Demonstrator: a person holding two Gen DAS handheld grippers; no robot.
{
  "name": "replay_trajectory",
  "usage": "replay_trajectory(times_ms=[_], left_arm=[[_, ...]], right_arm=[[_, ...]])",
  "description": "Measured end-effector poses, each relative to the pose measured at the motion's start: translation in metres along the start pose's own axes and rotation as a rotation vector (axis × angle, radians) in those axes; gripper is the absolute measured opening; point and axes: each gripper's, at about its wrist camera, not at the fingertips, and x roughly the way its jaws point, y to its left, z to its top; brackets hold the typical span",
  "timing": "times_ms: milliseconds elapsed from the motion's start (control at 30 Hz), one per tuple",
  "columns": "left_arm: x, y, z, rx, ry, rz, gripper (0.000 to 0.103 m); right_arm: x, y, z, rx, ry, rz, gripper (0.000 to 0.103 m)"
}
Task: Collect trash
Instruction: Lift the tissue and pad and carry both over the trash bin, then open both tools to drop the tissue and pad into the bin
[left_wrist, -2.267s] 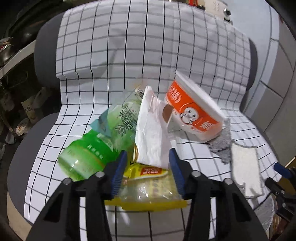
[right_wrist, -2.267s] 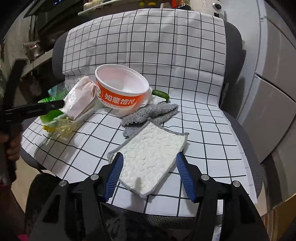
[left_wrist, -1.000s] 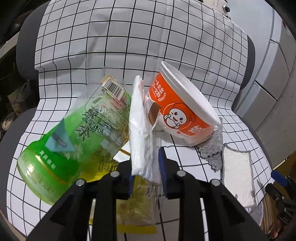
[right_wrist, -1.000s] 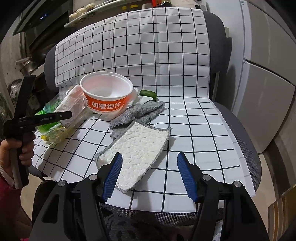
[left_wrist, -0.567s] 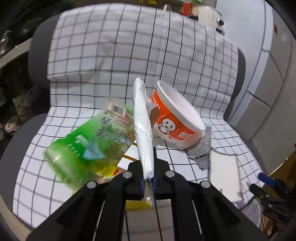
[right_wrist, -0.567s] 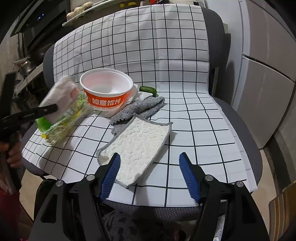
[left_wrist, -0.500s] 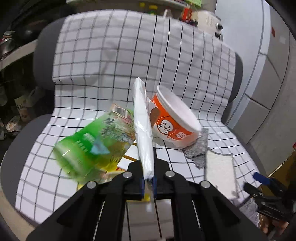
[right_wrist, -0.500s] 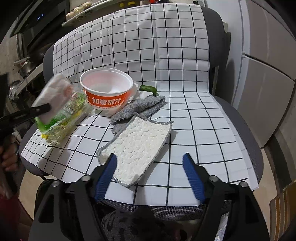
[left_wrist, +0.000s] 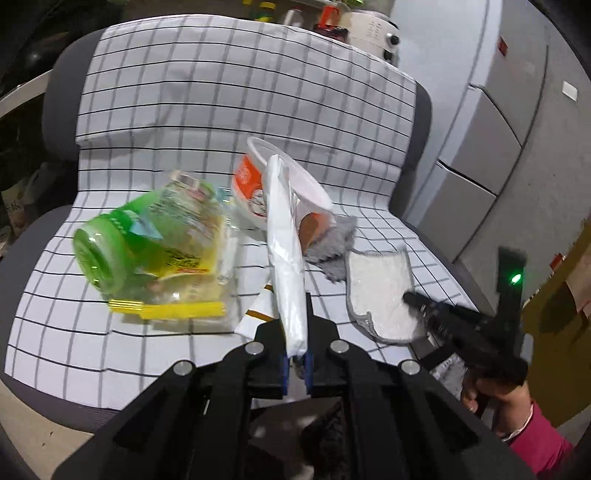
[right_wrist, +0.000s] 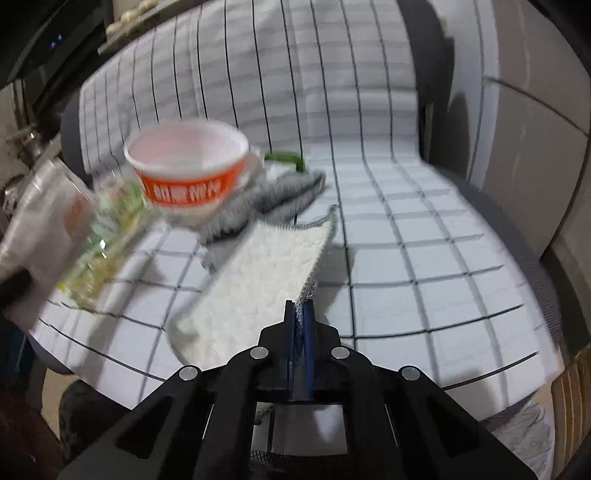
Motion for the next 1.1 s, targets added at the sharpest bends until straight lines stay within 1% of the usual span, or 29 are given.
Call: replay_trajectory(times_ms=[67, 167, 200, 333, 367, 467, 533, 567, 667, 767, 867, 967, 1100], left_arm=[[0.004, -0.014, -0.003, 0.025, 0.006, -0.023, 0.003], [0.009, -0.038, -0.007, 0.062, 0.013, -0.059, 0.003], [0.011, -0.049, -0.009, 0.079, 0.014, -0.073, 0.003], [0.021, -0.088, -0.015, 0.143, 0.028, -0.132, 0.003], [0.024, -0.101, -0.017, 0.172, 0.031, -0.153, 0.003], [0.034, -0.136, -0.025, 0.245, 0.050, -0.217, 0.003], [0.039, -0.156, -0.029, 0.289, 0.060, -0.244, 0.003], [0.044, -0.171, -0.032, 0.321, 0.070, -0.272, 0.003], [0.052, -0.205, -0.040, 0.379, 0.104, -0.356, 0.003], [0.055, -0.238, -0.049, 0.444, 0.113, -0.408, 0.003], [0.061, -0.268, -0.061, 0.485, 0.141, -0.478, 0.003], [0.069, -0.287, -0.070, 0.503, 0.171, -0.526, 0.003], [0.085, -0.306, -0.087, 0.529, 0.220, -0.564, 0.003]], right_arm=[[-0.024, -0.005, 0.004, -0.001, -0.056, -0.008, 0.004], [-0.054, -0.014, 0.006, 0.006, -0.104, -0.015, 0.004], [-0.070, -0.020, 0.004, 0.009, -0.126, -0.026, 0.004], [-0.111, -0.043, -0.006, 0.041, -0.167, -0.072, 0.004], [-0.122, -0.049, -0.012, 0.051, -0.172, -0.090, 0.004], [-0.147, -0.070, -0.028, 0.084, -0.175, -0.157, 0.004], [-0.163, -0.085, -0.040, 0.114, -0.173, -0.196, 0.004], [-0.172, -0.096, -0.048, 0.135, -0.170, -0.233, 0.004], [-0.191, -0.119, -0.065, 0.185, -0.164, -0.304, 0.005], [-0.207, -0.146, -0.085, 0.251, -0.151, -0.371, 0.005], [-0.215, -0.166, -0.103, 0.309, -0.135, -0.406, 0.005], [-0.221, -0.184, -0.120, 0.354, -0.125, -0.430, 0.005], [-0.228, -0.202, -0.137, 0.395, -0.124, -0.476, 0.005]])
